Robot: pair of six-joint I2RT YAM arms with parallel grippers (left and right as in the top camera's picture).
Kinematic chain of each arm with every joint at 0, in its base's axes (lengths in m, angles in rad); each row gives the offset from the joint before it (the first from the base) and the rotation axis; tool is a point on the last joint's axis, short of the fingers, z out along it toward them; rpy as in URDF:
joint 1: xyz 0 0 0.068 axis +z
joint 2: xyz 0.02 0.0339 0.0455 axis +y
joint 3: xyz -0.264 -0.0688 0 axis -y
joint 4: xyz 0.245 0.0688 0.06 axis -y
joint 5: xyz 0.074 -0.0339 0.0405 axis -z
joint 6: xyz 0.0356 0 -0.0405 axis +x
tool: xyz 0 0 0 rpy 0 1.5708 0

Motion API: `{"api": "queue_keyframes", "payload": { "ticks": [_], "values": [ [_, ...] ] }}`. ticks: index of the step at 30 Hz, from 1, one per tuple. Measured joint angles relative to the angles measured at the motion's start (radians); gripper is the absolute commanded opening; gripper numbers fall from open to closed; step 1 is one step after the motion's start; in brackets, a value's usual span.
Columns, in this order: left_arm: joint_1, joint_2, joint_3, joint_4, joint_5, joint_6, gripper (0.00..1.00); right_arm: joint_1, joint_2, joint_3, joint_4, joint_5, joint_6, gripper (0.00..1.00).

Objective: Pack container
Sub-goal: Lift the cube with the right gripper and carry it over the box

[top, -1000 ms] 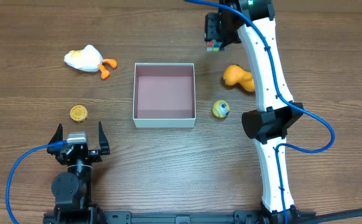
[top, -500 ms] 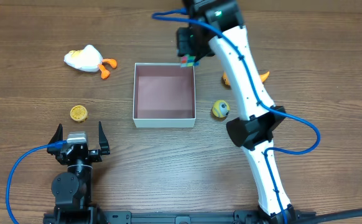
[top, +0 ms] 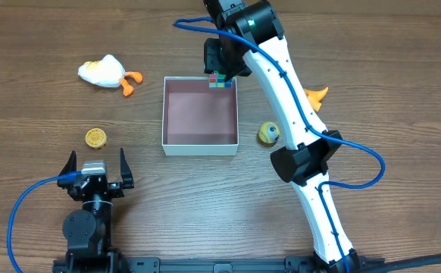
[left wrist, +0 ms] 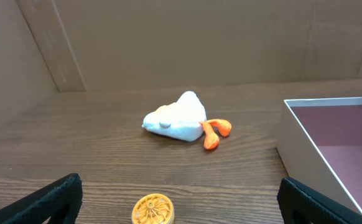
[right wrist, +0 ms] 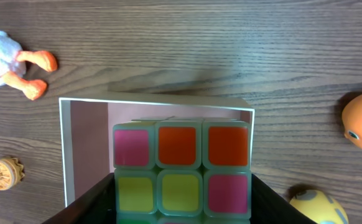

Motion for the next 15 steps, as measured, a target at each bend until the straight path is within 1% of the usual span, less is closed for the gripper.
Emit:
{"api": "queue_keyframes", "payload": {
  "ticks": [15],
  "values": [
    [0.000, 0.000, 0.000, 0.000, 0.000, 0.000, 1.00, -0.008, 0.000, -0.002, 0.000, 0.000, -0.002, 0.43]
  ]
}}
